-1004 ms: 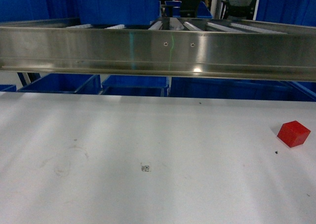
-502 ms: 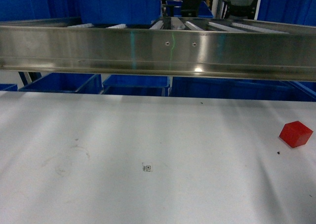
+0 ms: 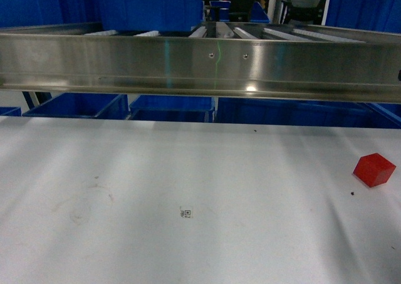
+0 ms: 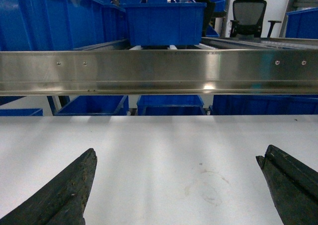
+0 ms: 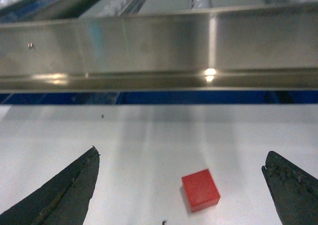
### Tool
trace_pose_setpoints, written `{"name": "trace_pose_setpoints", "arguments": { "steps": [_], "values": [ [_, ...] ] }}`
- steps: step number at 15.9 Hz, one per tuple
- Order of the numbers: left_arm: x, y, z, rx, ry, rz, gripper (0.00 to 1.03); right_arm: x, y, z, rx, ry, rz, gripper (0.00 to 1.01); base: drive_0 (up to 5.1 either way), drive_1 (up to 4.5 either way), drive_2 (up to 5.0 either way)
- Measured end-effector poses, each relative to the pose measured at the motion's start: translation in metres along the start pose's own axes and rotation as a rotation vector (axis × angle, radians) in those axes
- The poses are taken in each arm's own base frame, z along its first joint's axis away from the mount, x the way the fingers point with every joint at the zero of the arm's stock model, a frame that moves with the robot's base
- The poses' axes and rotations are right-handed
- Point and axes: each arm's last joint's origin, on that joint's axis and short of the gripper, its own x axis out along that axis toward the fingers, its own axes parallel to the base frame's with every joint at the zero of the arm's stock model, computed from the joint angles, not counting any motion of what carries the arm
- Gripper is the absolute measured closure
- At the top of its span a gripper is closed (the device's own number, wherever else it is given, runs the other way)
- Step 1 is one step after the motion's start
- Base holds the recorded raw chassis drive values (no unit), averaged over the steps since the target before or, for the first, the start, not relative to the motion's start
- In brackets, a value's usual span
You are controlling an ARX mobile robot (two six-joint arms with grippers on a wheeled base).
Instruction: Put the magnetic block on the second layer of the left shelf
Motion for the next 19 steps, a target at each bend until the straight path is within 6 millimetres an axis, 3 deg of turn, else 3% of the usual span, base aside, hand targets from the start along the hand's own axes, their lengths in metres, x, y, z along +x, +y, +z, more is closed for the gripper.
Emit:
{"name": "trace_pose_setpoints", "arguments": {
  "steps": [4, 5, 10, 15, 19],
  "values": [
    [0.0, 0.0, 0.0, 0.0, 0.0, 0.0, 0.05, 0.039, -0.001, -0.002, -0.002, 0.276, 0.118, 0.03, 0.0, 0.0, 0.0],
    [0.0, 0.0, 0.0, 0.0, 0.0, 0.0, 0.05, 0.057, -0.003, 0.005, -0.025, 0.325, 0.144, 0.03, 0.0, 0.0, 0.0],
    [0.0, 0.0, 0.0, 0.0, 0.0, 0.0, 0.05, 0.11, -0.024, -0.023, -0.019, 0.445, 0.131, 0.03, 0.0, 0.0, 0.0],
    [0.0, 0.0, 0.0, 0.0, 0.0, 0.0, 0.05, 0.122, -0.029, -0.037, -0.063, 0.48, 0.122, 0.03, 0.0, 0.0, 0.0],
    [0.0, 0.0, 0.0, 0.0, 0.0, 0.0, 0.05, 0.108, -0.042, -0.053, -0.089, 0.503, 0.083, 0.03, 0.0, 0.0, 0.0]
  ]
}}
